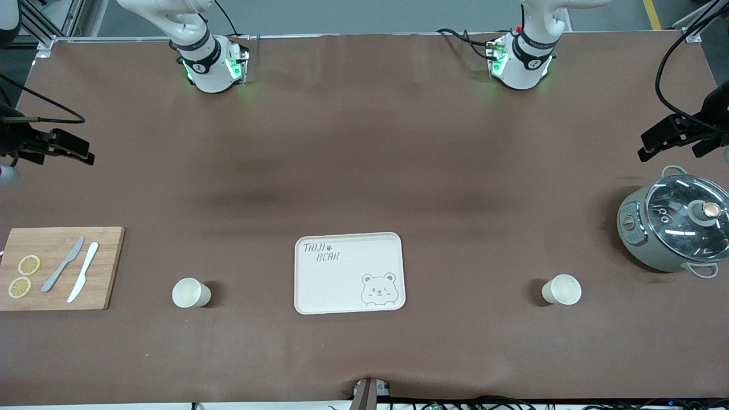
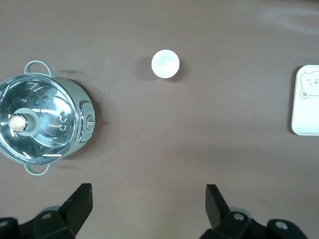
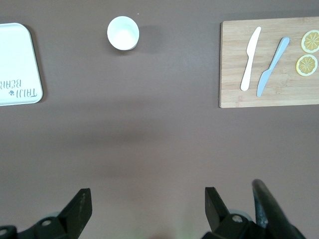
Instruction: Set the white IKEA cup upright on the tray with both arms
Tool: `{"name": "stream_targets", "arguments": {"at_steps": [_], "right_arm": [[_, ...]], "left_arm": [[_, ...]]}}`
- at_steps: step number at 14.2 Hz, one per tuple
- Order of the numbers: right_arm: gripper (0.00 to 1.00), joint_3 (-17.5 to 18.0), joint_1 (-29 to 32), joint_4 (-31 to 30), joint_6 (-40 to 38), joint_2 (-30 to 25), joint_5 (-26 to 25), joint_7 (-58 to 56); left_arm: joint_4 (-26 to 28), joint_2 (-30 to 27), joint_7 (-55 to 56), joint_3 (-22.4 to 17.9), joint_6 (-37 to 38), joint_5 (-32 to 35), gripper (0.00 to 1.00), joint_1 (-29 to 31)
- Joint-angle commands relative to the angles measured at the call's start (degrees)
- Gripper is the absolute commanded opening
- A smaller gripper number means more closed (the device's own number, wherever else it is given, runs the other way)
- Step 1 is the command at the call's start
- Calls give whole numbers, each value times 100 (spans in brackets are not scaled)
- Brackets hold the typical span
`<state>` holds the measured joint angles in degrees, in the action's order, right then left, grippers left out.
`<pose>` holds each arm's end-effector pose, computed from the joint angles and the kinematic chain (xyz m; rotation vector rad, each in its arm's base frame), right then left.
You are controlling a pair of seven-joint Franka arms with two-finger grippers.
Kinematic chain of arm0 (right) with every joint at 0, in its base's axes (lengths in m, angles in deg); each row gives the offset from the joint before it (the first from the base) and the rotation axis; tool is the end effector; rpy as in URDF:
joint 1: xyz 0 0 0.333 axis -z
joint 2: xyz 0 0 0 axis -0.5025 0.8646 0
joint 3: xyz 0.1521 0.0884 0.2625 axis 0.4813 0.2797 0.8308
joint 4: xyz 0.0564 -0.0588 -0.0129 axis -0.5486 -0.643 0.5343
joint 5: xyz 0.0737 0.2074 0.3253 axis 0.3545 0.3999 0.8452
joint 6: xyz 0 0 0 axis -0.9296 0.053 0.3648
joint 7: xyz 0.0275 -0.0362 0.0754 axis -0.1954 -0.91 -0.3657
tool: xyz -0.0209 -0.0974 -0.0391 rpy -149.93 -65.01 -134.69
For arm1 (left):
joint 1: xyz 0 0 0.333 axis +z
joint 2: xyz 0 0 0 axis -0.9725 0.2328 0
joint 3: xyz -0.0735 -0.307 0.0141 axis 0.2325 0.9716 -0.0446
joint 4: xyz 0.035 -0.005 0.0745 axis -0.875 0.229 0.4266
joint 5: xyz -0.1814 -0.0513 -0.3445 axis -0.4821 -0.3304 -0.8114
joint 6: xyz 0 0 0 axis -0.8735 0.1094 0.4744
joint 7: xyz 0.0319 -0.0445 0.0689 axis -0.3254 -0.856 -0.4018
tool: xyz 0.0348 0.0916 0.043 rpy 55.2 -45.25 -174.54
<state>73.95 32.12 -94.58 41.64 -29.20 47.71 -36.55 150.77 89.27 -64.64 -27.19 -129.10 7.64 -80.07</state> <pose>0.5678 -0.0175 0.6146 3.1371 -0.0386 -0.1487 0.5631 -0.0158 0.6534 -3.1363 -0.1121 -0.0851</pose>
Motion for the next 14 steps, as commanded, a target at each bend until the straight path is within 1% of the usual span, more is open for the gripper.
{"name": "stream_targets", "arguments": {"at_steps": [1,3,8,14], "right_arm": [[100,-6,-46,-11,-22,-31,-116,33],[100,-6,-46,-11,-22,-31,-116,33],[100,-5,-46,-11,-22,-31,-116,24],[100,-23,15,24,5,-40,-107,7]], "left_arm": [[-136,55,-121,-19,47,80,100,27],[-188,64,-79,-11,91,80,100,10],[-118,72,-61,7,100,54,100,37],[-92,371,-158,-2,82,63,100,54]]}}
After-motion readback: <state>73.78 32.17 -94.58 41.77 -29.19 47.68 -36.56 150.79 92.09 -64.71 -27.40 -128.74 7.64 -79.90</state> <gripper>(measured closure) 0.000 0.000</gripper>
